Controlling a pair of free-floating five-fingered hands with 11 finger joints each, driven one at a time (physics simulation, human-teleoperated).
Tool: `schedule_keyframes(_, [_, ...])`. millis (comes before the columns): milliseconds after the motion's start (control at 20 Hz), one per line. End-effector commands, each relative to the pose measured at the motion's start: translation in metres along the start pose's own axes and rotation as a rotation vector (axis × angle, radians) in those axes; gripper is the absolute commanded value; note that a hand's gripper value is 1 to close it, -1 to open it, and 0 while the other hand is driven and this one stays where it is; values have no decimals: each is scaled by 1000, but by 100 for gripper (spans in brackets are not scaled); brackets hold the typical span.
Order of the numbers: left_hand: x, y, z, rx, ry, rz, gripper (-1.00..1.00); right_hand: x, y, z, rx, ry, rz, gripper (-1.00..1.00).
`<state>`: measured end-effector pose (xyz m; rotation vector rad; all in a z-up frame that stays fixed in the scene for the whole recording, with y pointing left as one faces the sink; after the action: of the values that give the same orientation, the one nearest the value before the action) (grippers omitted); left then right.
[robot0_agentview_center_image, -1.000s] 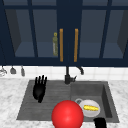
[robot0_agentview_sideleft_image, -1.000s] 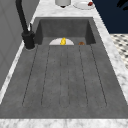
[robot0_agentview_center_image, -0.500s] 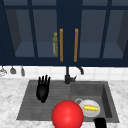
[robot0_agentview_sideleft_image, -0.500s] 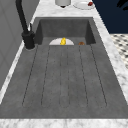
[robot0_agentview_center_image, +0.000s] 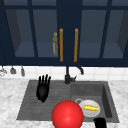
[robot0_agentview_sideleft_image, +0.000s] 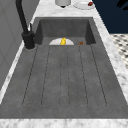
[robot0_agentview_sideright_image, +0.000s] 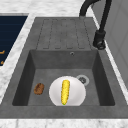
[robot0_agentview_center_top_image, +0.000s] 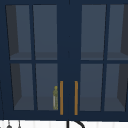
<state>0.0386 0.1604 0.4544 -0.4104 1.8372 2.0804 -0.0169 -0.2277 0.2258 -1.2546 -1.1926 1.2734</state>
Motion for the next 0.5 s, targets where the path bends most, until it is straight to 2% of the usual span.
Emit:
schedule_keyframes(0, [1, -2, 0, -93, -95, -71, -100, 0, 0, 0, 0, 0, 0, 0])
schedule_keyframes(450, [2, -8, 0, -105, -111, -125, -100, 0, 0, 0, 0, 0, 0, 0])
